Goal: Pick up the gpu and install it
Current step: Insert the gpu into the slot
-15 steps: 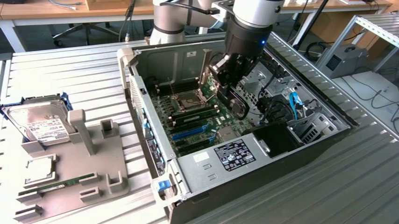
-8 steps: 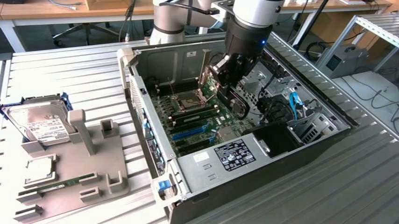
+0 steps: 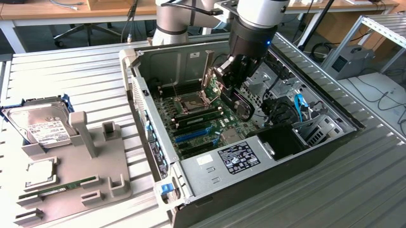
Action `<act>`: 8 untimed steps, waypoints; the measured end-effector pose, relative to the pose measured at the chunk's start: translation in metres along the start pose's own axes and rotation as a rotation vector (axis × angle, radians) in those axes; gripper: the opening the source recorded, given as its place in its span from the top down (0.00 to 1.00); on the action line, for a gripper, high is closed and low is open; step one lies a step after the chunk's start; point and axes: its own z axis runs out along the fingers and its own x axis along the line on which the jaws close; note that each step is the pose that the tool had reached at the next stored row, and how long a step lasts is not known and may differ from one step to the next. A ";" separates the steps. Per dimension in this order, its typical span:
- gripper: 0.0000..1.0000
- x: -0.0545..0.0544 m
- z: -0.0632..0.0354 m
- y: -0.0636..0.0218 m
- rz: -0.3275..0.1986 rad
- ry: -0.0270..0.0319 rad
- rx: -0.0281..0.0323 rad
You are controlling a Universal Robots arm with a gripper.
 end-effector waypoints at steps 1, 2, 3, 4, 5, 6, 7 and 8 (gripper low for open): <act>0.74 0.000 0.0000 0.0000 -0.007 0.0001 -0.0002; 0.74 0.000 0.0000 0.0000 -0.012 0.0001 -0.0003; 0.74 0.000 0.0000 0.0000 -0.017 0.0002 -0.0005; 0.74 0.000 0.0000 0.0000 -0.021 0.0003 -0.0006; 0.74 0.000 0.0000 0.0000 -0.024 0.0004 -0.0007; 0.74 0.000 0.0000 0.0000 -0.027 0.0004 -0.0007; 0.74 0.000 0.0000 0.0000 -0.031 0.0005 -0.0008; 0.74 0.000 0.0000 0.0000 -0.033 0.0006 -0.0008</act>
